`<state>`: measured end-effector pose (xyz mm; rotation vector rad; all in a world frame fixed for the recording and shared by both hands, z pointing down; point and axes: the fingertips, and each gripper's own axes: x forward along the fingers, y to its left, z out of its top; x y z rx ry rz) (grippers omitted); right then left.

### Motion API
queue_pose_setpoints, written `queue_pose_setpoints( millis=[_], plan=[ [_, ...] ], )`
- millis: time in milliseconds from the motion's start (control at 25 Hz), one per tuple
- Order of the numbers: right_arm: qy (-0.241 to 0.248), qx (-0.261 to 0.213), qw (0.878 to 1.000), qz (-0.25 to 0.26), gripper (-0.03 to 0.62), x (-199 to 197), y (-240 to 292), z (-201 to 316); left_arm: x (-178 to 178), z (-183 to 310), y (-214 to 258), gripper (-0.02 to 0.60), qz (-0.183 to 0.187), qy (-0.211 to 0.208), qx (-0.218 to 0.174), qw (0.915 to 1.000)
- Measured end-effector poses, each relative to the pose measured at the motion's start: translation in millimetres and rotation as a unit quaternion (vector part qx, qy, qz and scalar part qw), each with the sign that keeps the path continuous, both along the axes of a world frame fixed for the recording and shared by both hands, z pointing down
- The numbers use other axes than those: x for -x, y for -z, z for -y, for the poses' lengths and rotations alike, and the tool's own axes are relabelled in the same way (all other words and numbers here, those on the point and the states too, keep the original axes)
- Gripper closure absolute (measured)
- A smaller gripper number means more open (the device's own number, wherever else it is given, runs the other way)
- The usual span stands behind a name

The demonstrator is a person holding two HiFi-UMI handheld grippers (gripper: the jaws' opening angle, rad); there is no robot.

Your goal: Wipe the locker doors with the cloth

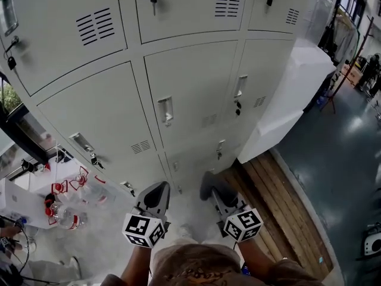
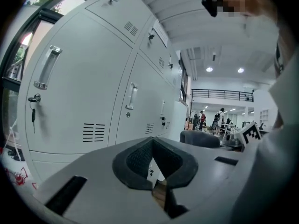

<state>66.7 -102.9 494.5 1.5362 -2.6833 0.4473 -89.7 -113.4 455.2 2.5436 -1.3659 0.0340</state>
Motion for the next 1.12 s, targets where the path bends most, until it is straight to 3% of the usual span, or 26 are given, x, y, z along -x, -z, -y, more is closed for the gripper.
queue_pose_setpoints(
  millis=[280,520,880,1120],
  plan=[
    [-0.012,-0.002,1.000,-0.007,0.560,-1.3,5.6,22.9,-4.3,23.1,1.1,0.583,-0.005,-0.018,0.003,0.9998],
    [0.013,-0.030,0.999,-0.025,0.560,-1.2,32.2,46.8,-9.0,34.9,3.6,0.581,-0.008,-0.011,0.007,0.9999],
    [0.084,-0.127,0.987,-0.059,0.560,13.2,108.7,87.3,-13.9,42.2,10.4,0.581,-0.006,0.004,0.002,1.0000],
    [0.114,-0.232,0.962,-0.084,0.560,33.2,183.7,111.0,-11.2,45.4,11.9,0.581,-0.005,0.017,-0.005,0.9998]
  ],
)
